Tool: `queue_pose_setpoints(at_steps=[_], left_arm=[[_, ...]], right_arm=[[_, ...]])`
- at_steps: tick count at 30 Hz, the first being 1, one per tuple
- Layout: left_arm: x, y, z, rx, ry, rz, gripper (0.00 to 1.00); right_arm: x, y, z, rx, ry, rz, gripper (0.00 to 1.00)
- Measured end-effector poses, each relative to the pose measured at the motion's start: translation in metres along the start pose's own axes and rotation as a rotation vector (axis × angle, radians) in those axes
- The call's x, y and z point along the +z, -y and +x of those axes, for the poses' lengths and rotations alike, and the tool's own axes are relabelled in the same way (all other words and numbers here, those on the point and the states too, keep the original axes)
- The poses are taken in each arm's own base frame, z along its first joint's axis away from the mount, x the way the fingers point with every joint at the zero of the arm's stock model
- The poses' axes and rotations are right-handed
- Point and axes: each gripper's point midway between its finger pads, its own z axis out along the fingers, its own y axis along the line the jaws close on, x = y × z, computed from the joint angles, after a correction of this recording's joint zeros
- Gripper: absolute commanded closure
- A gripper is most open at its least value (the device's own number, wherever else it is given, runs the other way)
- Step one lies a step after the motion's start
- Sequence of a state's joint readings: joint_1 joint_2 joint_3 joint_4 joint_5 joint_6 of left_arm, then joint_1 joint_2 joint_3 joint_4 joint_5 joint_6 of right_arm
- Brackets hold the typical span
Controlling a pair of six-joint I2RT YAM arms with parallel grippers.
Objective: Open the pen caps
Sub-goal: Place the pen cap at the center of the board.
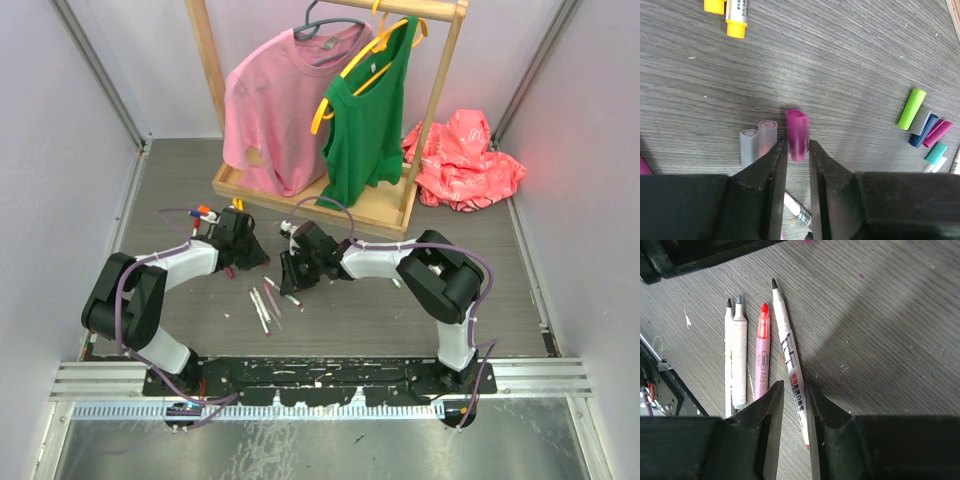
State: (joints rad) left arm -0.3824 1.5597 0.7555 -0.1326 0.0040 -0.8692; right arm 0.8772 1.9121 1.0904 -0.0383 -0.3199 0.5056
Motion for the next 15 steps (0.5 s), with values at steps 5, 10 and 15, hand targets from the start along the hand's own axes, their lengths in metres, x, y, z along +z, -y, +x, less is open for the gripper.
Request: queue_pose_setpoints(at_steps=[5, 10, 15], left_arm=[[-0.0007, 0.001, -0.0009, 0.0, -0.001, -0.001, 0.73], [-0.0016, 0.0041, -0.0029, 0.001, 0.002, 0.004, 0.72], [-0.0057, 0.0046, -0.0032, 0.004, 0.003, 0.005, 0.72]], right_arm=[[-0.0009, 0.0025, -0.0017, 0.005, 0.001, 0.001, 0.69], [-0.0017, 0.0046, -0.0034, 0.01, 0.004, 0.001, 0.68], [-0.0021, 0.0047, -0.0036, 0.011, 0.002, -0.003, 0.68]])
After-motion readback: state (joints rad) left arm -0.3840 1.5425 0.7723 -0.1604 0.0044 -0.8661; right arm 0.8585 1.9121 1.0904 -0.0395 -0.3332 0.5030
